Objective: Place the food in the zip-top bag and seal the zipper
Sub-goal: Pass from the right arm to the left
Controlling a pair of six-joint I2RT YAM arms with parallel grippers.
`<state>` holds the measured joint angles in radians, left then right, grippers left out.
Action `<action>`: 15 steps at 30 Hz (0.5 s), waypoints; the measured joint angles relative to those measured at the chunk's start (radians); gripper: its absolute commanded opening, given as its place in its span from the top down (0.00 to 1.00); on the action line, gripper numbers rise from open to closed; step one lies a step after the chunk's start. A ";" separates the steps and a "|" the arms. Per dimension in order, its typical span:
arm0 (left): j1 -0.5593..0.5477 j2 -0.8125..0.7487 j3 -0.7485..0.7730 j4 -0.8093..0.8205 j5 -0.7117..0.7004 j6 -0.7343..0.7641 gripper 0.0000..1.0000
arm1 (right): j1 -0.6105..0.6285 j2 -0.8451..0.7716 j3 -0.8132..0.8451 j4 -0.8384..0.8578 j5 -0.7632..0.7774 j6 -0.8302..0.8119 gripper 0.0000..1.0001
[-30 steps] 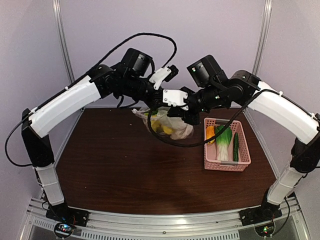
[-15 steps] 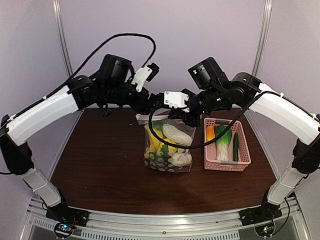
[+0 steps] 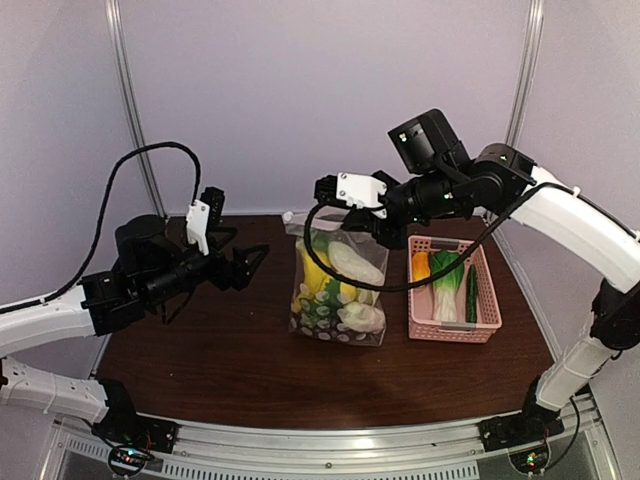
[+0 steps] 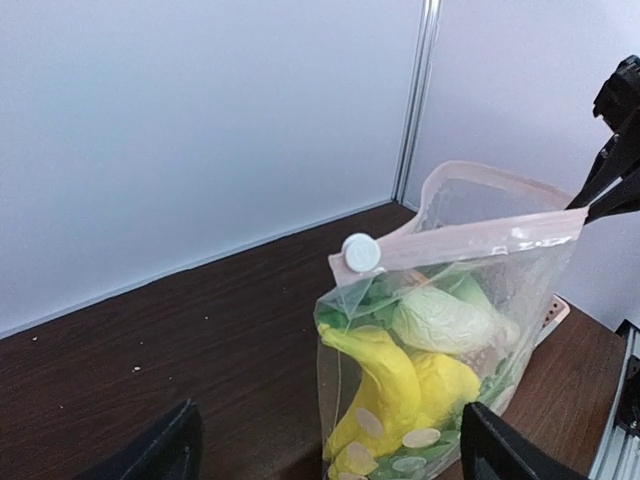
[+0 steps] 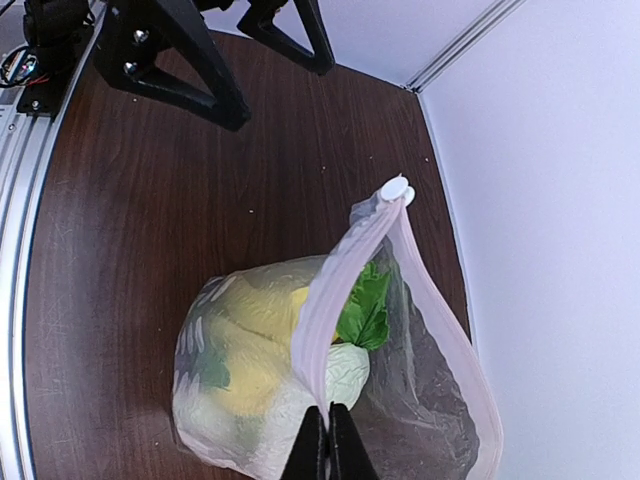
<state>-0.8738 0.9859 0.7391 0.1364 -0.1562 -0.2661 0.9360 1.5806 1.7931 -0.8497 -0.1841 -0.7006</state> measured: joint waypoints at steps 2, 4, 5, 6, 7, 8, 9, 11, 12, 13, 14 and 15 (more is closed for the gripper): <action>0.026 0.042 -0.010 0.031 0.044 -0.011 0.11 | 0.000 -0.002 0.000 -0.001 0.000 0.002 0.99; 0.054 0.072 -0.019 0.081 0.097 -0.016 0.11 | 0.000 -0.007 -0.002 0.000 0.000 0.002 0.99; 0.063 0.081 -0.025 0.107 0.120 -0.015 0.11 | 0.000 -0.014 -0.008 0.000 0.000 0.002 0.98; 0.071 0.092 -0.031 0.139 0.148 -0.013 0.12 | 0.000 -0.022 -0.015 0.000 0.000 0.002 0.98; 0.075 0.111 -0.030 0.170 0.182 -0.011 0.13 | 0.000 -0.029 -0.022 0.000 -0.002 0.002 0.98; 0.076 0.132 -0.027 0.195 0.208 -0.008 0.15 | 0.000 -0.039 -0.033 0.000 -0.004 0.002 0.98; 0.076 0.159 -0.019 0.210 0.232 -0.005 0.17 | 0.000 -0.044 -0.038 -0.001 -0.007 0.002 0.98; 0.077 0.222 0.013 0.223 0.275 0.000 0.22 | 0.000 -0.051 -0.044 -0.003 -0.018 0.002 0.98; 0.078 0.258 0.033 0.232 0.298 0.000 0.24 | 0.000 -0.053 -0.044 -0.005 -0.024 0.002 0.97; 0.082 0.290 0.051 0.237 0.319 0.001 0.26 | 0.000 -0.055 -0.045 -0.007 -0.030 0.002 0.97; 0.086 0.312 0.064 0.241 0.337 0.001 0.29 | 0.000 -0.055 -0.045 -0.008 -0.037 0.001 0.97; 0.093 0.333 0.077 0.247 0.360 -0.003 0.31 | 0.000 -0.055 -0.045 -0.008 -0.043 0.001 0.97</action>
<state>-0.7803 1.3190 0.8165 0.3836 0.2043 -0.2691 0.9360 1.5253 1.7485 -0.8574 -0.2272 -0.6994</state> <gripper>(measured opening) 0.750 0.025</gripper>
